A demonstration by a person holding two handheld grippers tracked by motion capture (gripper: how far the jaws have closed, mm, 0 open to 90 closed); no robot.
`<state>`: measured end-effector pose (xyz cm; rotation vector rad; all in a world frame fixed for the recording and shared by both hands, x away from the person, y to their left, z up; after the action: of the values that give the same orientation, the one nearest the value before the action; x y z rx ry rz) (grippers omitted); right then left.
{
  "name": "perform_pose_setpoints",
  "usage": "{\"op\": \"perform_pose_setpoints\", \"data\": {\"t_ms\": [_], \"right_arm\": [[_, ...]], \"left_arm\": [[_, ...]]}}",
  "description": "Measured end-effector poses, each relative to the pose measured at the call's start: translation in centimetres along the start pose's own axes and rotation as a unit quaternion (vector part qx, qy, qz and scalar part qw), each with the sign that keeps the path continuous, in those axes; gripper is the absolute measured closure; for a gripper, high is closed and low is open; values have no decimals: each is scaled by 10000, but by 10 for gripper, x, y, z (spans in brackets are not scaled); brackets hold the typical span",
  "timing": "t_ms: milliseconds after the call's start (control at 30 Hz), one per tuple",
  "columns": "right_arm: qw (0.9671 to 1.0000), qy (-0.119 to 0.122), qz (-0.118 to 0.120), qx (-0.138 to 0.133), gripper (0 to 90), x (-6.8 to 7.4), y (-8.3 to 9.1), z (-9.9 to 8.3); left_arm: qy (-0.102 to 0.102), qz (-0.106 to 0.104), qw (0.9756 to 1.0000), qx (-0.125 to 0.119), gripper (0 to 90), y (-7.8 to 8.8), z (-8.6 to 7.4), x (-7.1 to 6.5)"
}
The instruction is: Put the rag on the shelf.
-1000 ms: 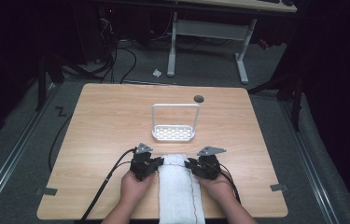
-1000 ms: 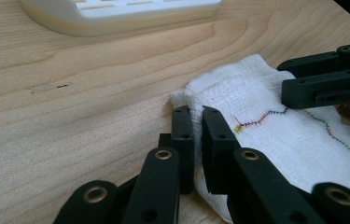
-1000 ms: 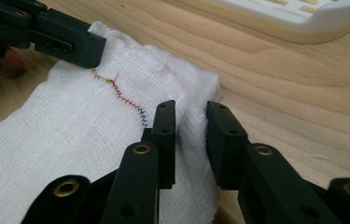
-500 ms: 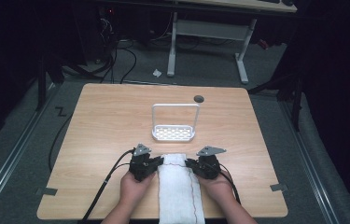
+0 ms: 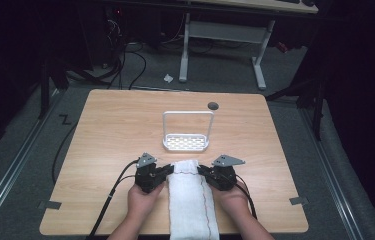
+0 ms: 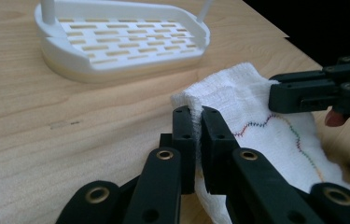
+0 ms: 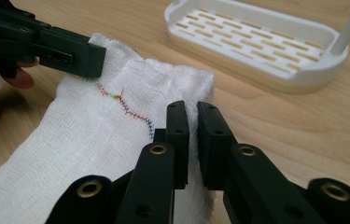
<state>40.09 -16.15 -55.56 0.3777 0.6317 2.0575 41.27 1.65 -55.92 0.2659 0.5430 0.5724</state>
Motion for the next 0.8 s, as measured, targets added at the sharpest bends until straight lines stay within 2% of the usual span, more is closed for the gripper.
{"op": "perform_pose_setpoints", "data": {"t_ms": [67,167,267,333,500,533,567,600,633,800], "right_arm": [[10000,56,-39,-73,842,1,1,3],[9999,17,-43,-142,842,0,4,9],[9996,110,-112,-232,841,0,6,17],[9991,78,-122,-392,842,-1,9,26],[9981,104,-156,-584,842,-1,17,39],[9973,144,-179,-700,842,-1,22,48],[9973,144,-179,-700,842,-1,22,48],[9961,180,-205,-845,841,0,29,58],[9961,180,-205,-845,841,0,29,58],[9922,197,-296,-1197,842,-1,44,84]], "left_arm": [[88,-29,9999,-132,855,3,5,-1],[-72,1,9998,-164,857,5,12,-6],[-92,-38,9995,-294,859,8,23,-11],[-166,-35,9992,-358,860,12,30,-14],[-338,-9,9981,-522,861,22,49,-23],[-381,-20,9978,-549,861,23,54,-26],[-458,-4,9973,-569,861,26,58,-27],[-515,9,9968,-610,862,28,63,-29],[-547,14,9962,-671,862,30,68,-31],[-721,-4,9929,-949,863,44,95,-42]]}}
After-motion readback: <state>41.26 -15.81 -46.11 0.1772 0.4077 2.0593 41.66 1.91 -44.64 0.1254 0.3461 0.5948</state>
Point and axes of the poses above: each handheld gripper's, and its own axes: y roughly backward along the jaws, z roughly out of its top, x roughly to its left, the point moved 7 cm from there along -y, roughly forward along the jaws, and after that the axes turned 8 degrees about -z, right-handed, at the moved point
